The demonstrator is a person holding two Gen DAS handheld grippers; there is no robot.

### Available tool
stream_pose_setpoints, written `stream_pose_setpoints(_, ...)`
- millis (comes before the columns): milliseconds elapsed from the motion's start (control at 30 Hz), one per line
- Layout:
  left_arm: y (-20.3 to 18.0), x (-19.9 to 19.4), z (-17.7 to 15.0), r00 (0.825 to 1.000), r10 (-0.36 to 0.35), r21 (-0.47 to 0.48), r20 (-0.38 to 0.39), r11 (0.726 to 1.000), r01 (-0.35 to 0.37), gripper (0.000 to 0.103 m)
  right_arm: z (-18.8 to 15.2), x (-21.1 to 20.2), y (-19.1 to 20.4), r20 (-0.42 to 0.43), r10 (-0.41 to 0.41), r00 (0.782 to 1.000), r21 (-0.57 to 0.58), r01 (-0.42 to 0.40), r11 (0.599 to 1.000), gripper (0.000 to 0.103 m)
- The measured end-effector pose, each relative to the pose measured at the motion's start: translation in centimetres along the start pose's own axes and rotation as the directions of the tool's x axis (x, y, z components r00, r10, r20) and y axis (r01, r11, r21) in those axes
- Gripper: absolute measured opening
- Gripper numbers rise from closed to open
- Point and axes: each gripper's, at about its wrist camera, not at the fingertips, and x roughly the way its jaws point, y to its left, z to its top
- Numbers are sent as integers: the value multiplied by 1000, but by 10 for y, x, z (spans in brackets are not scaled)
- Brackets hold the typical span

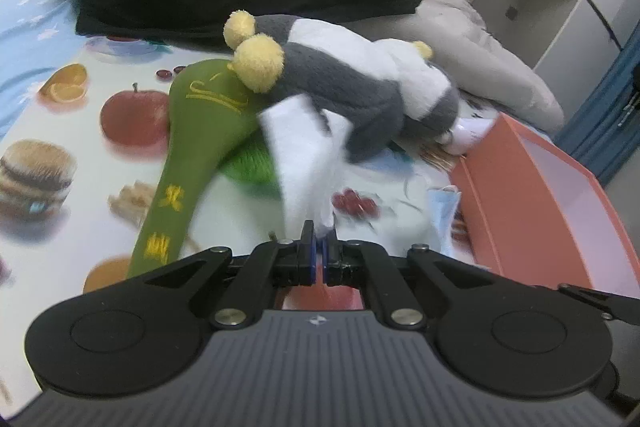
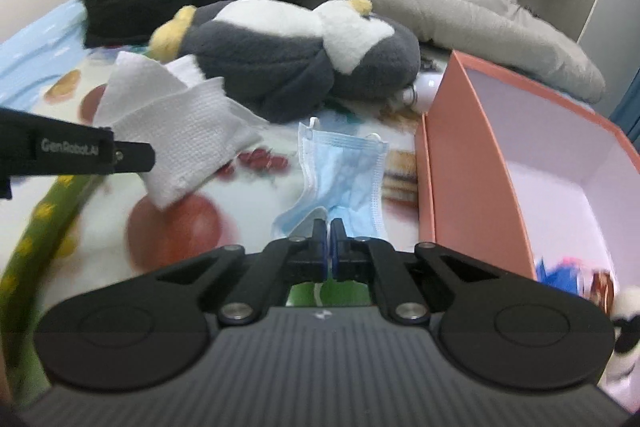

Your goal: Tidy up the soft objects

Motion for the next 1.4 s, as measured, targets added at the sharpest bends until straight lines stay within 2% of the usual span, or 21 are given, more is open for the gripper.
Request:
stream_pose_setpoints(367,9,-69,-63,997,-48,-38,-62,998,46,3,-53,-62,8,-36,39,999,-40,-40,998,5)
stream_pose_setpoints(500,15,-91,-80,995,-50,-58,-92,997,45,3,-78,-82,7,-63,60,996,-9,-61,998,5)
stream_pose_setpoints(567,15,-98,-87,993,-45,-37,-109,998,41,3,-87,-88,9,-77,72,994,-7,-73,997,5)
stream_pose_setpoints(767,18,-107,-98,987,-61,-27,-151,998,58,5,-101,-95,7,-89,138,986,53,-134,990,7)
stream_pose_setpoints(800,18,-108,-98,986,-55,-24,-158,998,52,11,-101,-95,6,-85,148,985,63,-143,988,8)
stream_pose_setpoints(867,20,-111,-99,983,-35,-28,-178,999,30,35,-102,-97,4,-74,165,984,85,-158,984,10)
stream_pose_setpoints(900,20,-113,-99,983,-35,-31,-179,999,30,55,-102,-98,3,-71,175,982,96,-168,981,23)
stream_pose_setpoints(933,21,-116,-98,983,-43,-35,-177,999,38,62,-101,-98,2,-69,186,980,105,-178,978,43)
stream_pose_setpoints(1000,20,-122,-96,985,-52,-29,-167,998,47,64,-99,-101,-1,-44,187,981,117,-181,976,60)
stream_pose_setpoints(1067,16,-127,-93,989,-28,3,-146,1000,28,67,-99,-102,-4,-13,186,983,123,-183,975,61)
stream_pose_setpoints(1167,9,-125,-88,992,-29,64,-122,997,37,71,-101,-94,-9,-5,187,982,157,-184,970,62)
stream_pose_setpoints(1233,3,-117,-87,991,-40,111,-126,992,54,77,-104,-86,-12,-16,177,984,176,-171,969,64)
stream_pose_setpoints(1400,-3,-85,-89,988,-4,185,-155,982,33,77,-107,-80,-22,6,184,983,227,-181,957,64)
